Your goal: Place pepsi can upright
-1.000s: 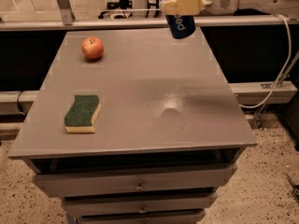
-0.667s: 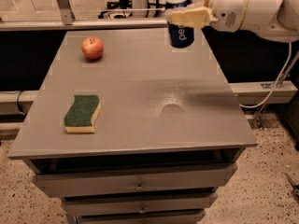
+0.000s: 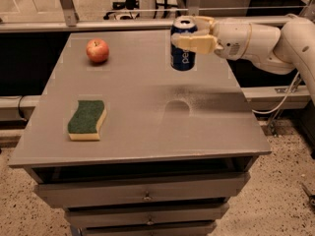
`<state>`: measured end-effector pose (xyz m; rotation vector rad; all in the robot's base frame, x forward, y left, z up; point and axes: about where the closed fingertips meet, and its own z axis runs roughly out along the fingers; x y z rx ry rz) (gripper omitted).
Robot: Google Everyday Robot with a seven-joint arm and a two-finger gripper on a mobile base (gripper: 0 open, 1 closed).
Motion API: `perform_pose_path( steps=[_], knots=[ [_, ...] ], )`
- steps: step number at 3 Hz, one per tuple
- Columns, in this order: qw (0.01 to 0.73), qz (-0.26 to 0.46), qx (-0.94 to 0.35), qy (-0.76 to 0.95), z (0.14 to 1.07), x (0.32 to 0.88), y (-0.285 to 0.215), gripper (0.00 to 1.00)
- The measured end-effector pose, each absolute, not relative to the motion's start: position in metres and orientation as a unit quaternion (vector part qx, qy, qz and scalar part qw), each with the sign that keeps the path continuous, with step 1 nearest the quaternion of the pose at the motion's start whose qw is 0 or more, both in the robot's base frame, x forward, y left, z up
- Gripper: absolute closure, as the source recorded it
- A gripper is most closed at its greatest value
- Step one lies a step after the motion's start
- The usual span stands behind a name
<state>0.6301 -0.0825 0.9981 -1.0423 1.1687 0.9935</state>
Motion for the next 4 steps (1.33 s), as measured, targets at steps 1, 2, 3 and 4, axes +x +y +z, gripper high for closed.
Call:
perform_pose_path(
  steps=[1, 2, 3, 4],
  knots=[
    [0.595, 0.441, -0.45, 0.499, 0.98, 0.626, -0.078, 1.0],
    [0.595, 0.447, -0.448, 0.495, 0.963, 0.621, -0.079, 1.0],
    [0.587, 0.457, -0.449, 0.494, 0.939, 0.617, -0.08, 0.79],
    [0.586, 0.46, -0.454, 0.489, 0.929, 0.615, -0.081, 0.56]
  ],
)
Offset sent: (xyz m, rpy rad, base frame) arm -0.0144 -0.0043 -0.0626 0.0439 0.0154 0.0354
